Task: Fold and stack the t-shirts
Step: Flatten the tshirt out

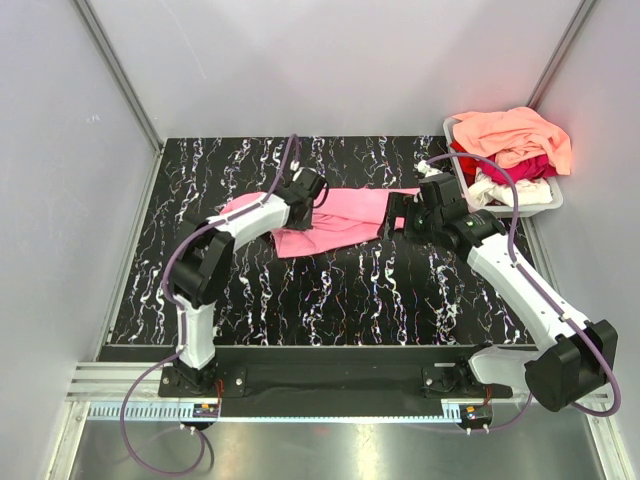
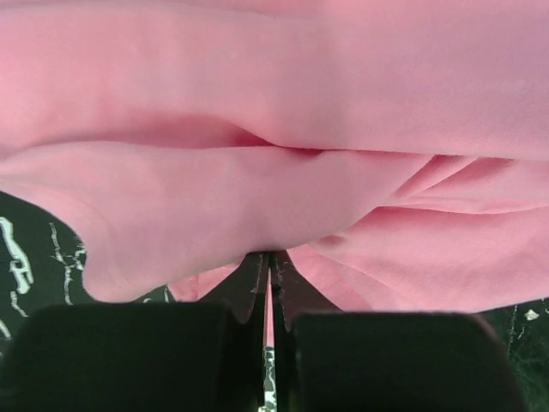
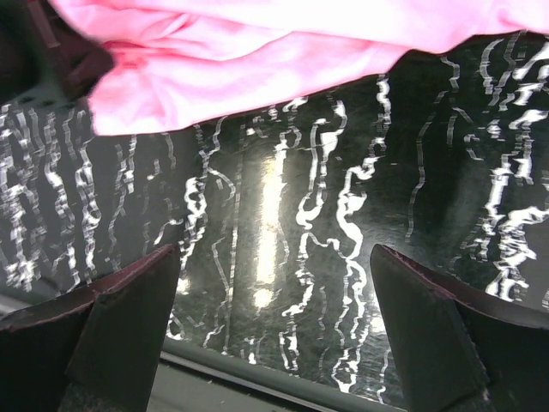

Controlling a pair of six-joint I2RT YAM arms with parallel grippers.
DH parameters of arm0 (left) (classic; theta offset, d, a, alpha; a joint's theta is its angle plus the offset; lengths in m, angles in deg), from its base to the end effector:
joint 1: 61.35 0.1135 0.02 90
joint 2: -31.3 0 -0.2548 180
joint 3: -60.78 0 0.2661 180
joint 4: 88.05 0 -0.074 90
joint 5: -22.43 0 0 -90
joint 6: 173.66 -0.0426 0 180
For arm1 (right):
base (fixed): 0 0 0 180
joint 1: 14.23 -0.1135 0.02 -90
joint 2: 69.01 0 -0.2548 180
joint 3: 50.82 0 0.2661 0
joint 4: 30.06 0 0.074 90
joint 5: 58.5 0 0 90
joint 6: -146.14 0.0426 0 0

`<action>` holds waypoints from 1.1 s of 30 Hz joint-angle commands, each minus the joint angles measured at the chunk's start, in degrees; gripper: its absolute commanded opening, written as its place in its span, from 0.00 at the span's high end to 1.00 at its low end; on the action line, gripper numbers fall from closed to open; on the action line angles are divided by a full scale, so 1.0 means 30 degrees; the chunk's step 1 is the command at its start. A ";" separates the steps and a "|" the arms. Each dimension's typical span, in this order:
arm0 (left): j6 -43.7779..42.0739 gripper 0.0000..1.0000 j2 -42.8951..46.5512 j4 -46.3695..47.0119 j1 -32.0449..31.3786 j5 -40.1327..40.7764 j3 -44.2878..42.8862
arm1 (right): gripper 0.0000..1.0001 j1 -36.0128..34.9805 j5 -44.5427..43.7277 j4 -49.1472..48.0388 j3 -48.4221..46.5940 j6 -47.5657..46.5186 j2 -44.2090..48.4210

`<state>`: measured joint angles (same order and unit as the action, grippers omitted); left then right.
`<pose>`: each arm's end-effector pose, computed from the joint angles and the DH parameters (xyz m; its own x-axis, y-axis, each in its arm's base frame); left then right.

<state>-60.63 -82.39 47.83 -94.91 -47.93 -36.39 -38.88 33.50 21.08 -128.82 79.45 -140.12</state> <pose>0.3691 -0.2277 0.1717 -0.8184 0.1007 -0.5658 0.0686 0.9946 0.0778 0.2586 0.1203 0.3052 -0.7564 0.0880 -0.6482 -0.1527 0.9398 0.3058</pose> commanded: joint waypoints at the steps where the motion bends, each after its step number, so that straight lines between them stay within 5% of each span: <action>1: -0.0615 1.00 0.2611 -0.1670 0.0460 0.1071 -0.1016 | 0.00 0.0069 -0.1425 0.0099 -0.0286 -0.0475 0.0354; 13: -0.1433 1.00 1.3311 -0.7414 0.7990 -0.1184 -0.0460 | 0.00 0.0392 -0.2742 0.0070 -0.1106 0.0900 -0.1138; 33: -0.3310 1.00 1.5191 -0.6951 0.8931 -0.2386 0.4286 | 0.29 0.0539 0.4723 -0.4732 0.1588 0.2806 -0.8490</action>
<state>-69.29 -39.35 23.92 -68.53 -53.66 -23.60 -37.33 42.74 11.58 -124.08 86.42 -164.39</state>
